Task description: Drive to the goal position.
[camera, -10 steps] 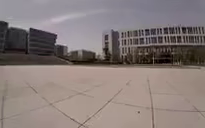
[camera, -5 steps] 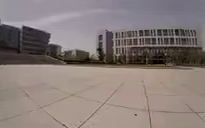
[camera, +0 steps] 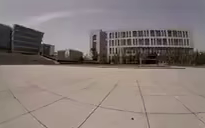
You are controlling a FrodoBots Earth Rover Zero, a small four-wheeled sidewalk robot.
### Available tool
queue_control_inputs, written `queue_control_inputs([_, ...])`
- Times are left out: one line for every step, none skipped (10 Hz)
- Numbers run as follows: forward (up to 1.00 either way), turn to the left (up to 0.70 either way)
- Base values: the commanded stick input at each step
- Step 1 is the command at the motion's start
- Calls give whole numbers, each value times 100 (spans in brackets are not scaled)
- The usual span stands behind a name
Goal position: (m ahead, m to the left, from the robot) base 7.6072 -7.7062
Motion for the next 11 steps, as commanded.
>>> queue_control_inputs([25,-51])
queue_control_inputs([25,-51])
queue_control_inputs([25,-51])
queue_control_inputs([25,-51])
queue_control_inputs([25,-51])
queue_control_inputs([25,-51])
queue_control_inputs([25,-51])
queue_control_inputs([25,-51])
queue_control_inputs([25,-51])
queue_control_inputs([25,-51])
queue_control_inputs([25,-51])
